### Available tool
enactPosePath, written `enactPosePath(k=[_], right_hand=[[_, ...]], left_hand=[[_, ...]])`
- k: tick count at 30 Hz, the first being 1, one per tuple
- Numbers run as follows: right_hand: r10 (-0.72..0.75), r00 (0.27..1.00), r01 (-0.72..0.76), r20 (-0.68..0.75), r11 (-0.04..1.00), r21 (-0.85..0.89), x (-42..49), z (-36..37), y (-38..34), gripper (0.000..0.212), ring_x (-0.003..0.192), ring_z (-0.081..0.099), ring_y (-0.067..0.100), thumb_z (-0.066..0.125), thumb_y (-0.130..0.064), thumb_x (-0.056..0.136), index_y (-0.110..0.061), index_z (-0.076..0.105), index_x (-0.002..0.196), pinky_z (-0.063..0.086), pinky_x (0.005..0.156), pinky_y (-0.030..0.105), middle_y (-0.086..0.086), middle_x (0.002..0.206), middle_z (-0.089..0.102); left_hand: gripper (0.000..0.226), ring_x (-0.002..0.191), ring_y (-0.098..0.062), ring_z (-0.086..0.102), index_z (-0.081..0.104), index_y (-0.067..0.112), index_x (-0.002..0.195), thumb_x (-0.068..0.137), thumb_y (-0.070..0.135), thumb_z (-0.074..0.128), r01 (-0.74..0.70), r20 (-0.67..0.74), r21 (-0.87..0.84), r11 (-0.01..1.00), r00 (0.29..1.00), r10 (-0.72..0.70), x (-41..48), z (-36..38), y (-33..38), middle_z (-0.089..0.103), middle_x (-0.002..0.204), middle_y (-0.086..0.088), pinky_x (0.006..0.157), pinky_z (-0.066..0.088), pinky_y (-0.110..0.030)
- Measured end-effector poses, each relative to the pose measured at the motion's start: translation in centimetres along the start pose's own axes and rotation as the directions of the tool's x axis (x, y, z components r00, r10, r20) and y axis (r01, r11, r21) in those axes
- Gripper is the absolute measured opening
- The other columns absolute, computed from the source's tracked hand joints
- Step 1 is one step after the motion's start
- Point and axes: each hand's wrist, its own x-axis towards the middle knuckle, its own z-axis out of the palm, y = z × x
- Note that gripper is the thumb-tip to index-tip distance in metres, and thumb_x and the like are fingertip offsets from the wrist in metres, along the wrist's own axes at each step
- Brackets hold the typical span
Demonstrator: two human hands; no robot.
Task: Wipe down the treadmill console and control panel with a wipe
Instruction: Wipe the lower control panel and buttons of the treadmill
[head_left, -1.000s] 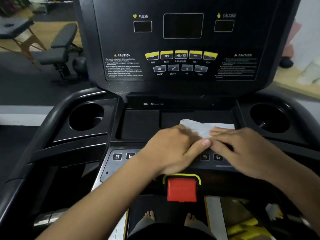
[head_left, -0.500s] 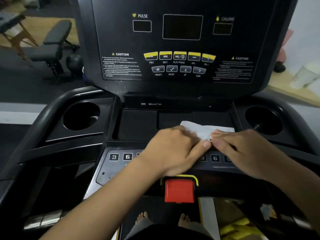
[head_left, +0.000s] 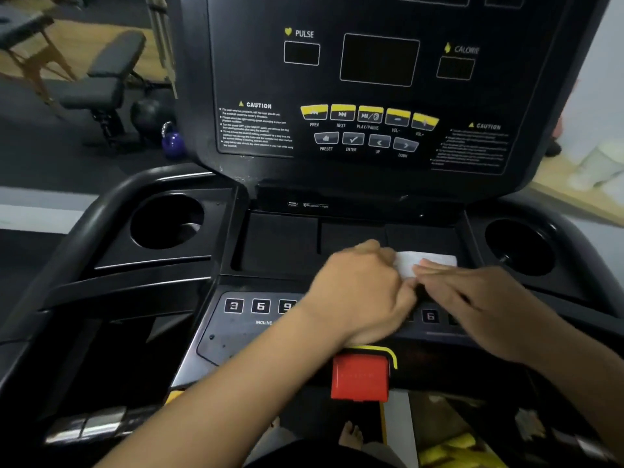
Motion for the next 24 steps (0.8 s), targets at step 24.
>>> enactPosePath(k=[24], right_hand=[[-0.151,0.988,0.153,0.026,0.984,-0.093,4.3,4.2,-6.0,0.069,0.137,0.034,-0.003,0.022,-0.069,0.089,-0.029,0.064,0.127,0.025,0.115,0.019,-0.007,0.143,0.052]], left_hand=[[0.073,0.137,-0.015,0.046,0.058,0.025,0.128,0.09,0.056,0.005,0.17,0.132,-0.062,0.983,0.978,-0.161,-6.4,-2.9,-7.3,0.054,0.145,0.002,0.104,0.045,-0.038]])
